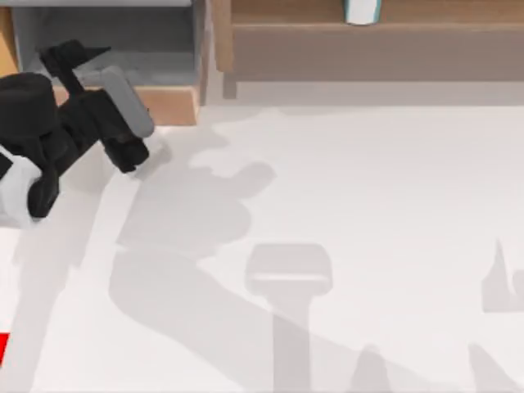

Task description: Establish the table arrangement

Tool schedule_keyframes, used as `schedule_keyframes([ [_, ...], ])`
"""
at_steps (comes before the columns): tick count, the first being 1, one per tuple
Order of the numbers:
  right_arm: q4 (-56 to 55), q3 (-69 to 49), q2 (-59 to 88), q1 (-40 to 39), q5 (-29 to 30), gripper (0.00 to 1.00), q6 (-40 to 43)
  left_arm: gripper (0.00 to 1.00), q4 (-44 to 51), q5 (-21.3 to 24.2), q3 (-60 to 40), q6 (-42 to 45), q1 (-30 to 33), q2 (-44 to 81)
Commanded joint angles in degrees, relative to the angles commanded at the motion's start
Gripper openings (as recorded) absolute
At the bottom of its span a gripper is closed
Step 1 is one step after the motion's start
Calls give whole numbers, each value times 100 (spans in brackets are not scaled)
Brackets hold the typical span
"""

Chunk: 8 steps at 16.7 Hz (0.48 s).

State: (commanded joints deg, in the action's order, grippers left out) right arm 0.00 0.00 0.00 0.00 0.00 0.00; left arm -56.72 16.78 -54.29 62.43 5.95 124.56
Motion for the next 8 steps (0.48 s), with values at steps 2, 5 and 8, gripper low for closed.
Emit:
schedule_keyframes([
  [2, 0, 0, 0, 0, 0, 100, 0, 100, 330, -435, -79, -888, 961, -7],
  [5, 0, 0, 0, 0, 0, 100, 0, 100, 873, -1256, -504, -2226, 2218, 193],
  [8, 0, 0, 0, 0, 0, 100, 0, 100, 1367, -2231, -1352, -3425, 3171, 483],
])
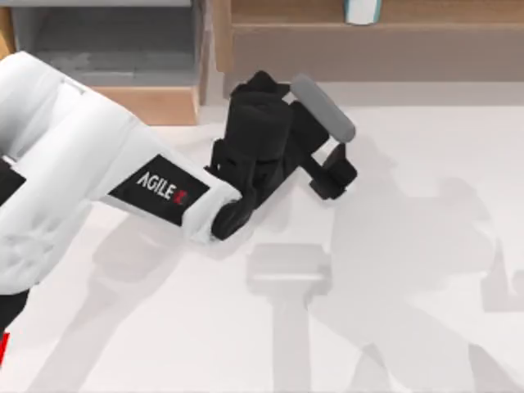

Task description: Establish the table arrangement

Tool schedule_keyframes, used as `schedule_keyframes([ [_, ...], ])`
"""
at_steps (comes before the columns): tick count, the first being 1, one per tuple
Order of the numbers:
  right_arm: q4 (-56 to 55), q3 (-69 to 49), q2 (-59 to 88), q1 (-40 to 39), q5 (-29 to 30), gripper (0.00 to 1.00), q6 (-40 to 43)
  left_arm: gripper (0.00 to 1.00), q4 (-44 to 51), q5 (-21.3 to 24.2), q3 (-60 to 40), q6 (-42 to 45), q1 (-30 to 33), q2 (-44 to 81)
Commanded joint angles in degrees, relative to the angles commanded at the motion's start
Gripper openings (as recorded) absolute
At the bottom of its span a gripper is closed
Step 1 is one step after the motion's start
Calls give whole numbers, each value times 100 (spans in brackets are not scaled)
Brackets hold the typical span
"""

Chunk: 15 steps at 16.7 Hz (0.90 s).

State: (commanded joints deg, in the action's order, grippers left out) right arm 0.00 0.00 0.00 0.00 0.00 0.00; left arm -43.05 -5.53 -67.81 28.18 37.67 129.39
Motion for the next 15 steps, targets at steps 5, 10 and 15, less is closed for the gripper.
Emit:
schedule_keyframes([
  [5, 0, 0, 0, 0, 0, 100, 0, 100, 707, -1744, -1884, -1524, 886, 585],
  [10, 0, 0, 0, 0, 0, 100, 0, 100, 1168, -3228, -3728, -2412, 1065, 1077],
  [15, 0, 0, 0, 0, 0, 100, 0, 100, 1328, -3896, -4509, -2745, 949, 1182],
])
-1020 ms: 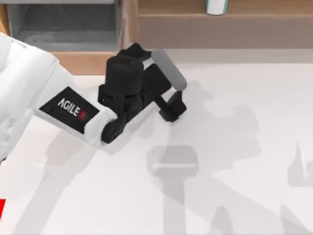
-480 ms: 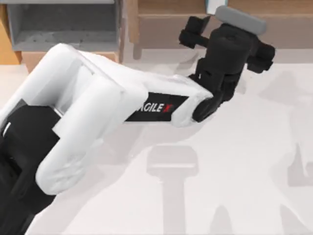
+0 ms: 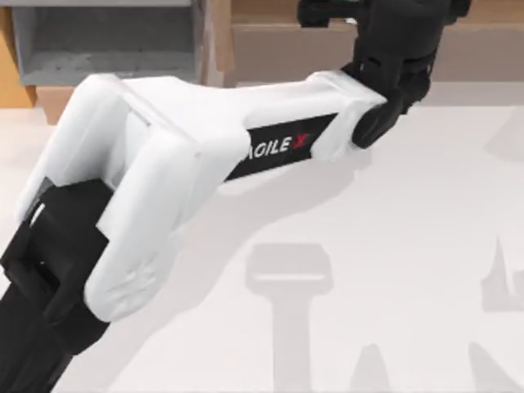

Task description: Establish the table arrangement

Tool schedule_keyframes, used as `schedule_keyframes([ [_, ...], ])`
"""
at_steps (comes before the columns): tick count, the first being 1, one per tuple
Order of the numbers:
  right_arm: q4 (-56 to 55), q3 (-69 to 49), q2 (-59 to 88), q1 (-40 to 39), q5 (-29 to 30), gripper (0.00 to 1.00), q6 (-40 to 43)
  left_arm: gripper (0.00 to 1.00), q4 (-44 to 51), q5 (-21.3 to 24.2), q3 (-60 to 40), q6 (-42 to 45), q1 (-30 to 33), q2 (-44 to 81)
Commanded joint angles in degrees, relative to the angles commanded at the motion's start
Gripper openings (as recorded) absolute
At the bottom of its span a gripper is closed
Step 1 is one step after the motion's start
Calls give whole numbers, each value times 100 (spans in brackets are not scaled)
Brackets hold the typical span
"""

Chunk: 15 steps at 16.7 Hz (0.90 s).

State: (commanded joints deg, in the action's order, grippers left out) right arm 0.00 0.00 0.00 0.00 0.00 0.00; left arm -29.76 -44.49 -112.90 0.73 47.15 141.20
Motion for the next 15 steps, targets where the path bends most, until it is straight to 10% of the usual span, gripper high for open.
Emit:
schedule_keyframes([
  [15, 0, 0, 0, 0, 0, 100, 0, 100, 354, 145, -739, -14, -145, 392],
])
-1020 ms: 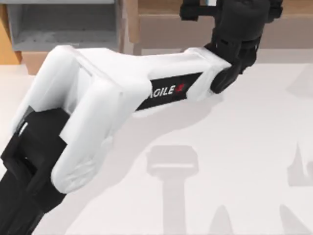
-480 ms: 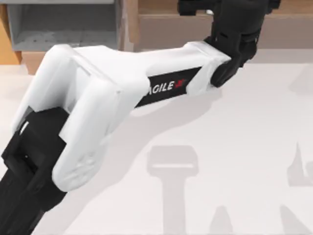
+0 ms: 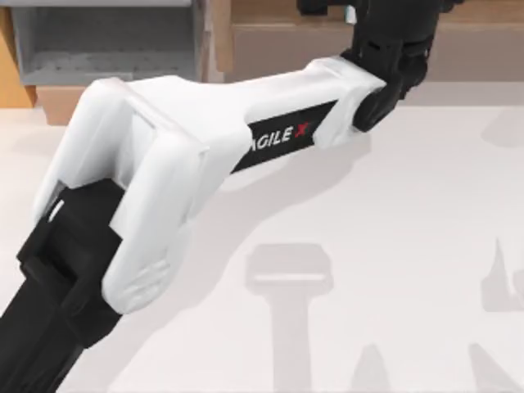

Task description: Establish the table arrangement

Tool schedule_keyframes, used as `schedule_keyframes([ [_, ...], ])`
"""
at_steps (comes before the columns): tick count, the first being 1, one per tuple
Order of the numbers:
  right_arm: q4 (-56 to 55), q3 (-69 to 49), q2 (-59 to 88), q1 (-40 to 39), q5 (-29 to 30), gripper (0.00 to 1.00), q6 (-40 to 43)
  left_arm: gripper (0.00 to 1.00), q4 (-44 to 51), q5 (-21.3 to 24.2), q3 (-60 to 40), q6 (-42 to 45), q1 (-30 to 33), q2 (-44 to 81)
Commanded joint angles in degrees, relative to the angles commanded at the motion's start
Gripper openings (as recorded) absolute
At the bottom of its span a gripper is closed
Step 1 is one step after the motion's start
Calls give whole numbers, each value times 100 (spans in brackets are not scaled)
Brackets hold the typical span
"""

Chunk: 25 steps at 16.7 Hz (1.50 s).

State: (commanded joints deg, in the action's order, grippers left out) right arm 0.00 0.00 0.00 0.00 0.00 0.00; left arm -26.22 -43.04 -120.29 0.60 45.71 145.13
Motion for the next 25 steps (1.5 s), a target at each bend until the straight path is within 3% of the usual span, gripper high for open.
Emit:
schedule_keyframes([
  [2, 0, 0, 0, 0, 0, 100, 0, 100, 0, 0, 0, 0, 0, 0],
  [15, 0, 0, 0, 0, 0, 100, 0, 2, 0, 0, 0, 0, 0, 0],
  [25, 0, 0, 0, 0, 0, 100, 0, 0, -6, -12, 19, 8, 26, -22],
])
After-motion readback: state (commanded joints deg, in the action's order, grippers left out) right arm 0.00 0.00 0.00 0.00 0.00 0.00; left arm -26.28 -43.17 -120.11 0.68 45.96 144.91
